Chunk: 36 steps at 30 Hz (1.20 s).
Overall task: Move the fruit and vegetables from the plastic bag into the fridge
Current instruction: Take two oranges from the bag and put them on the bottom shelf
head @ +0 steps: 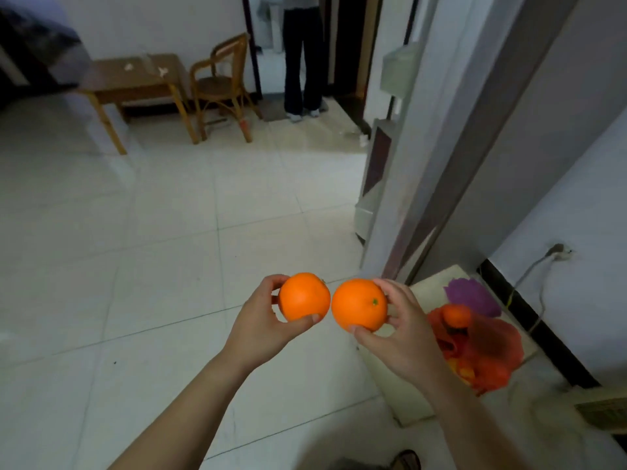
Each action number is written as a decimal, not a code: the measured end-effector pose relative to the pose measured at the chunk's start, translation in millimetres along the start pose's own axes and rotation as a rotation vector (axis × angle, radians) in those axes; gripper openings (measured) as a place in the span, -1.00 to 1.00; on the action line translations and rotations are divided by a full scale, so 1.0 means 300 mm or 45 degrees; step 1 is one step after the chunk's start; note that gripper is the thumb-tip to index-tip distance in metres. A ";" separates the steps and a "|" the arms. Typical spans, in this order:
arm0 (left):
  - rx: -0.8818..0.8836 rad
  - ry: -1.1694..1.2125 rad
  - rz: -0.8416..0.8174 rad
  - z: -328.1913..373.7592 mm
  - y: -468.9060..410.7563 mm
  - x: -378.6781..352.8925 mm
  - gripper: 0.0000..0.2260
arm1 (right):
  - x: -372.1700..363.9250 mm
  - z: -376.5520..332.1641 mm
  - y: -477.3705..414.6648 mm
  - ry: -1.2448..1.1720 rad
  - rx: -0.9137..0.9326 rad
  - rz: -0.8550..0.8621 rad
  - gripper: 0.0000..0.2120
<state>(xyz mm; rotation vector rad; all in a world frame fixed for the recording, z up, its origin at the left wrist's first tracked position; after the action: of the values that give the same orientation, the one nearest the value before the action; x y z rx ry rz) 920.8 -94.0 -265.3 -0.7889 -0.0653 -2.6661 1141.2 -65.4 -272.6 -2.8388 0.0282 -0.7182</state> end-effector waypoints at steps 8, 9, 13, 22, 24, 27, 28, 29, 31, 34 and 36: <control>0.130 0.124 0.167 -0.141 -0.072 0.288 -0.32 | -0.292 -0.176 -0.036 -0.064 -0.052 -0.197 -0.28; 0.123 0.124 0.168 -0.151 -0.093 0.306 -0.32 | -0.315 -0.190 -0.053 -0.070 -0.040 -0.198 -0.29; 0.098 0.120 0.164 -0.191 -0.206 0.347 -0.35 | -0.407 -0.218 -0.150 -0.097 -0.007 -0.208 -0.33; 0.071 0.025 0.088 -0.237 -0.663 0.310 -0.33 | -0.603 -0.163 -0.508 -0.068 -0.086 -0.168 -0.34; 0.081 0.030 0.075 -0.218 -0.789 0.298 -0.35 | -0.630 -0.166 -0.630 -0.081 -0.101 -0.160 -0.34; 0.099 0.057 0.071 -0.182 -0.969 0.272 -0.40 | -0.660 -0.170 -0.802 -0.091 -0.091 -0.126 -0.35; 0.092 0.054 0.072 -0.173 -1.029 0.261 -0.40 | -0.668 -0.170 -0.856 -0.097 -0.092 -0.114 -0.35; 0.076 0.044 0.073 -0.165 -1.093 0.245 -0.39 | -0.675 -0.166 -0.912 -0.099 -0.098 -0.104 -0.35; 0.044 0.036 0.070 -0.154 -1.184 0.219 -0.38 | -0.690 -0.160 -0.993 -0.077 -0.113 -0.124 -0.33; 0.012 0.058 -0.002 -0.134 -1.327 0.168 -0.40 | -0.709 -0.133 -1.113 -0.025 -0.179 -0.087 -0.27; -0.003 0.061 -0.060 -0.127 -1.424 0.133 -0.38 | -0.721 -0.116 -1.189 0.045 -0.181 -0.038 -0.25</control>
<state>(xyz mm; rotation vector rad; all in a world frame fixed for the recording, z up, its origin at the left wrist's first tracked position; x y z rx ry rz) 719.9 286.9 -252.0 -0.7321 -0.0696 -2.7281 922.2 291.5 -269.1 -2.9669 0.0440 -0.8032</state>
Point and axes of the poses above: each hand's wrist, its own y-axis away from the middle knuckle, its own x-axis out of the back of the hand, z = x × y, the point moved 1 cm from there along -y, towards the middle knuckle, and after that the axes turned 13 degrees about z, right-handed, at the moved point
